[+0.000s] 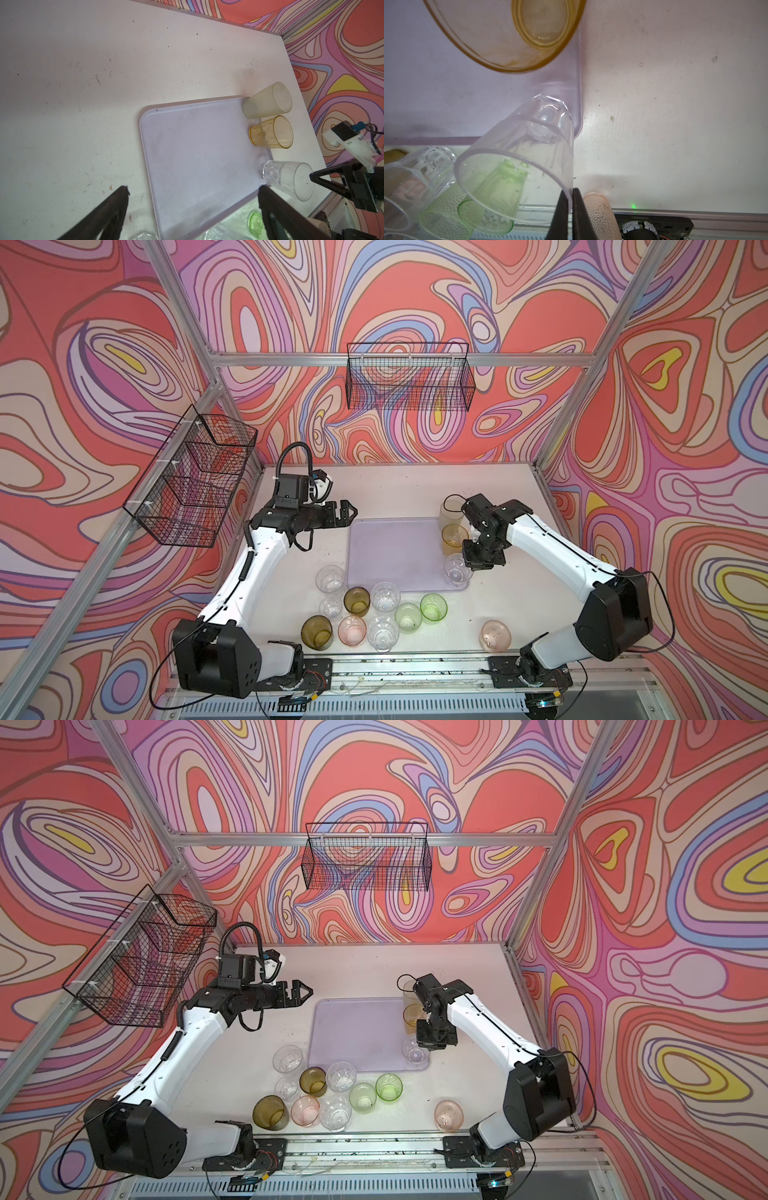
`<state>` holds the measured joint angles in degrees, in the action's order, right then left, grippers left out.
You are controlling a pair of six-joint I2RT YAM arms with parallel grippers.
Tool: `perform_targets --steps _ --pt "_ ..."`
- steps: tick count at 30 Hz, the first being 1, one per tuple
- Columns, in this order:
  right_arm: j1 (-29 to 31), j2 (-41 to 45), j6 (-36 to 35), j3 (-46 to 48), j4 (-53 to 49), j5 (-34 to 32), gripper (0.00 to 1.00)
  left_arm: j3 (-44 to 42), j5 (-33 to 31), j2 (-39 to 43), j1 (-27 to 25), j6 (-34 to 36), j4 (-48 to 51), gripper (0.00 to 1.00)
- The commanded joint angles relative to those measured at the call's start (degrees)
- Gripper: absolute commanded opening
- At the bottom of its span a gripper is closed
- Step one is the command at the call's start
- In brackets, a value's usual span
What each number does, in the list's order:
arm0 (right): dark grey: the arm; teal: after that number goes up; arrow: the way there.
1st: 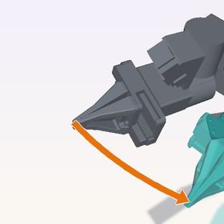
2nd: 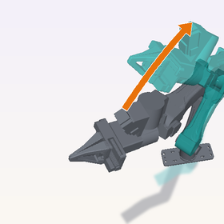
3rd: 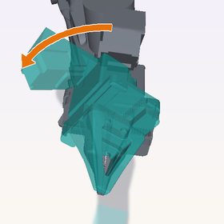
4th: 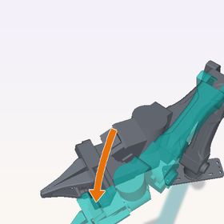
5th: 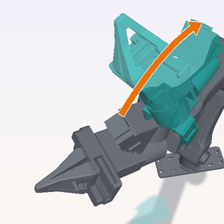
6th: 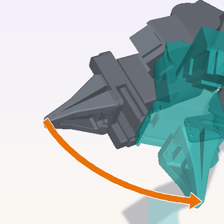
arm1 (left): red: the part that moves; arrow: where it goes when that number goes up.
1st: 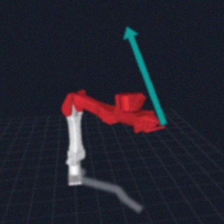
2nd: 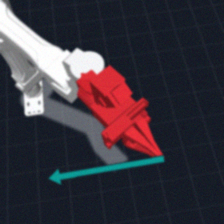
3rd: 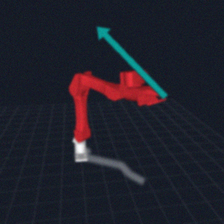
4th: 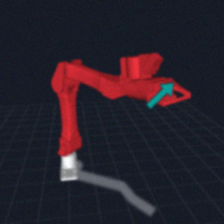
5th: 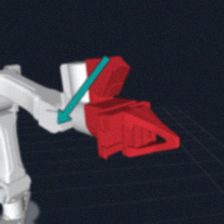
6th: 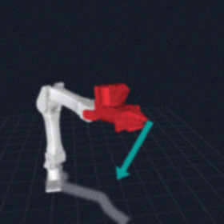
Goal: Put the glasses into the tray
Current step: 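Grip the clear cup with the right gripper and carry it toward the tray, then set the clear cup upside down beside the yellow cup and release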
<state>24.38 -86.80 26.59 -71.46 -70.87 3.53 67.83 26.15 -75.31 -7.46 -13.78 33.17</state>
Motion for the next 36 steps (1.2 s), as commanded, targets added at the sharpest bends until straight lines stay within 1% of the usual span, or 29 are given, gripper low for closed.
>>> perform_targets --steps 1,19,31,36 --pt "-0.39 -0.56 -0.15 0.01 2.08 0.38 0.0 -0.4 0.57 0.16 0.26 -0.37 -0.63 1.0" --pt "-0.67 -1.7 -0.31 2.63 3.48 0.06 0.0 -0.46 0.35 0.51 0.26 -0.19 -0.57 1.0" --pt "-0.74 -2.22 -0.39 2.47 3.72 -2.26 0.07 -0.38 0.08 0.6 0.26 -0.03 -0.38 1.0" --pt "-0.78 -2.66 -0.69 2.2 4.07 -2.2 0.11 -0.42 0.0 0.6 0.26 -0.02 -0.38 1.0"
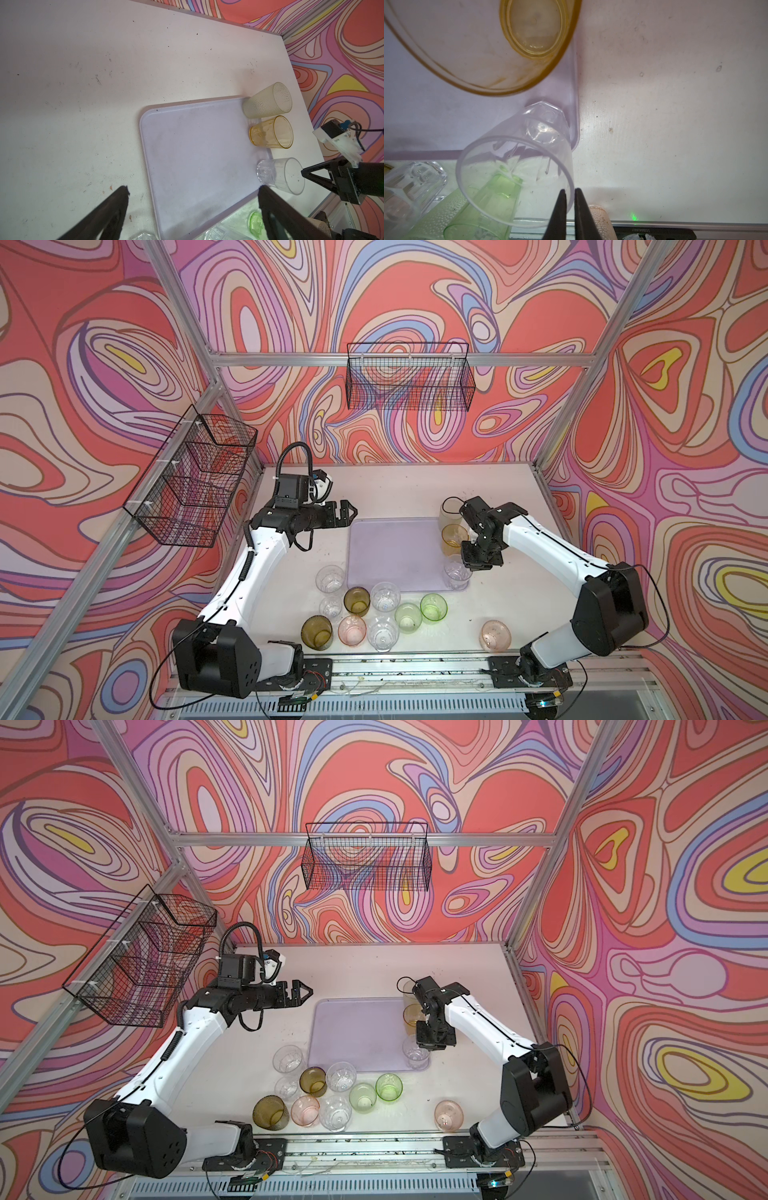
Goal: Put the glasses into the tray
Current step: 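Set the clear cup upside down beside the yellow cup and release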
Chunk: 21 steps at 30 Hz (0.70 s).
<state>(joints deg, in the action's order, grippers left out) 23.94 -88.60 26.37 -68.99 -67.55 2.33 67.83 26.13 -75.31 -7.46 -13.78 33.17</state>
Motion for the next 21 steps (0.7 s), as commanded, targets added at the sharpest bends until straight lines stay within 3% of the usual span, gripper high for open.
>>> perform_targets --steps 1,21 --pt "-0.31 -0.96 -0.48 -0.35 0.75 -1.08 0.12 -0.42 0.06 0.6 0.26 -0.02 -0.38 1.0" --pt "-0.34 6.7 -1.27 -3.78 -5.57 -0.99 0.24 -0.42 0.24 0.86 0.26 -0.17 -0.42 1.0"
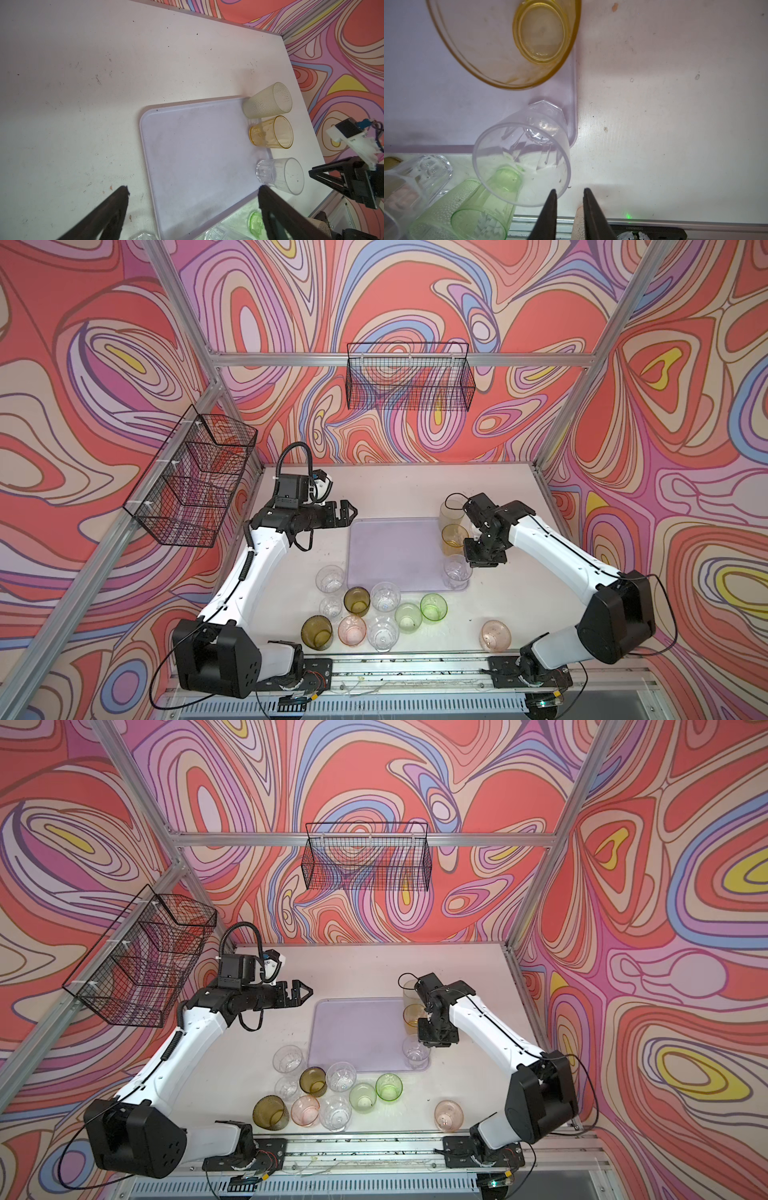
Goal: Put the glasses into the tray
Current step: 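Set the clear cup upside down beside the yellow cup and release, then move the right gripper back toward the pink dimpled cup nearest the robot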
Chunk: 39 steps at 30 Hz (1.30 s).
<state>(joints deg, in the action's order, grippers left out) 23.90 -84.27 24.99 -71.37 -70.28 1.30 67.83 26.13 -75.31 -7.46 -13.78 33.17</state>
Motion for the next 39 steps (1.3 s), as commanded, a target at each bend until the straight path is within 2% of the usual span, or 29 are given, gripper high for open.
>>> perform_targets --steps 1,20,30,39 --pt "-0.26 3.2 0.37 -1.36 -3.45 0.02 0.25 -0.41 0.23 0.86 0.26 -0.19 -0.47 1.0" --pt "1.93 11.85 6.75 0.01 -15.23 1.93 0.35 -0.39 0.59 0.6 0.26 -0.46 -0.58 1.0" --pt "8.68 15.73 15.18 1.5 -19.17 1.97 0.43 -0.5 0.41 1.17 0.26 -0.45 -0.69 1.0" --pt "13.98 17.42 20.59 3.45 -20.65 3.9 0.45 -0.42 0.68 1.13 0.26 -0.55 -0.74 1.0"
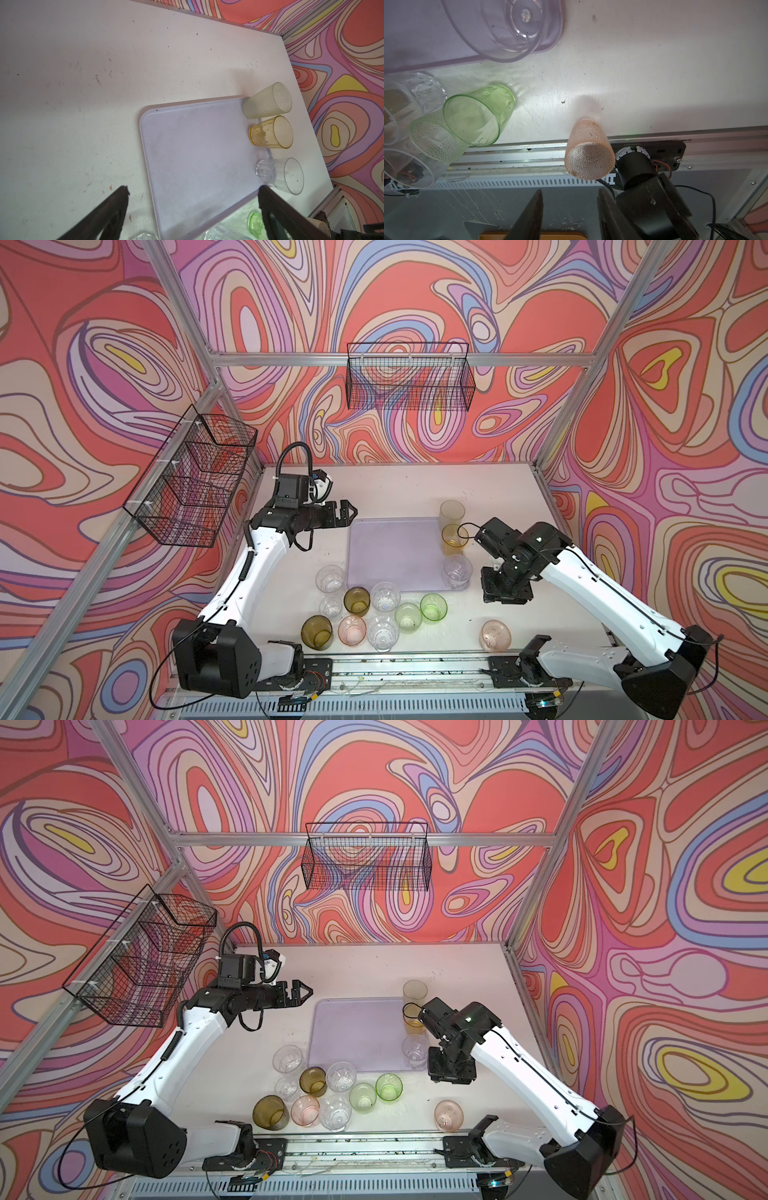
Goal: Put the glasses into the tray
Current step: 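Move the right gripper back toward the pink dimpled cup nearest the robot, then lower the right gripper and close it on the pink cup's rim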
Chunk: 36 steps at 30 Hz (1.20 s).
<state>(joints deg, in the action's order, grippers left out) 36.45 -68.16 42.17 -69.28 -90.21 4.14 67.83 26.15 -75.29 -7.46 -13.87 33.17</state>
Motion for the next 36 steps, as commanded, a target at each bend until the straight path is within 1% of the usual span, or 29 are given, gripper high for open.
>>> perform_targets --steps 1,9,17,21,24,26,32,36 --pt "1.92 1.43 3.81 1.95 -0.45 1.3 0.45 -0.42 0.65 1.03 0.26 -0.46 -0.69 1.0" --pt "5.86 3.48 8.43 7.73 2.38 2.67 0.44 -0.4 0.39 1.13 0.26 -0.46 -0.64 1.0" --pt "8.63 4.93 11.28 13.55 5.01 4.42 0.44 -0.35 0.39 0.95 0.26 -0.46 -0.65 1.0" --pt "10.08 4.75 12.28 15.04 6.95 4.58 0.44 -0.41 0.32 1.02 0.26 -0.46 -0.56 1.0" --pt "11.47 4.29 13.01 16.47 8.84 4.92 0.41 -0.42 0.25 1.02 0.26 -0.46 -0.58 1.0" --pt "12.14 3.85 13.08 16.82 9.01 3.84 0.39 -0.4 0.38 1.02 0.26 -0.46 -0.62 1.0" --pt "13.01 2.7 13.02 18.85 11.15 3.42 0.39 -0.39 0.31 1.02 0.26 -0.4 -0.53 1.0" --pt "13.57 2.04 13.36 19.84 12.44 3.26 0.35 -0.38 0.39 0.81 0.26 -0.55 -0.67 1.0"
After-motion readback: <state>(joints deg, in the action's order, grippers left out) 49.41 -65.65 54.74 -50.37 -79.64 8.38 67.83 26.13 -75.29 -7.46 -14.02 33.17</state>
